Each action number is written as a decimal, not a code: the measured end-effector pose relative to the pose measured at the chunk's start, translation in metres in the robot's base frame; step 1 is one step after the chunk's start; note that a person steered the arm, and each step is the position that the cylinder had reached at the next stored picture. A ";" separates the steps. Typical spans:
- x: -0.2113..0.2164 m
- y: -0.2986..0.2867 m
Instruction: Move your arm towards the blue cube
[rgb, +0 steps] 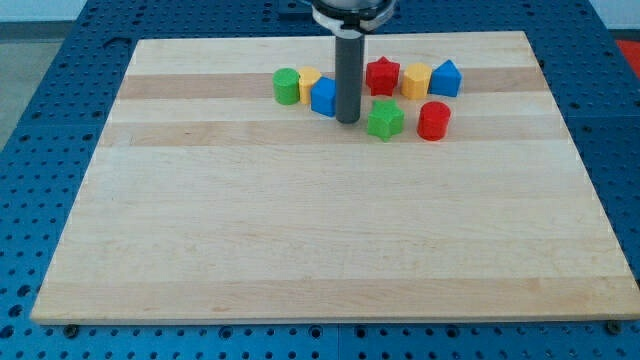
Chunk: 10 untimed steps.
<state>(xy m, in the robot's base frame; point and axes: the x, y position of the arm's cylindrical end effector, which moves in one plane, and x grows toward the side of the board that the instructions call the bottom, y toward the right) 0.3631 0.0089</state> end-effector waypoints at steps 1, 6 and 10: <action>0.000 -0.038; -0.022 -0.035; -0.040 -0.019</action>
<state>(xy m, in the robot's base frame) 0.3235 -0.0103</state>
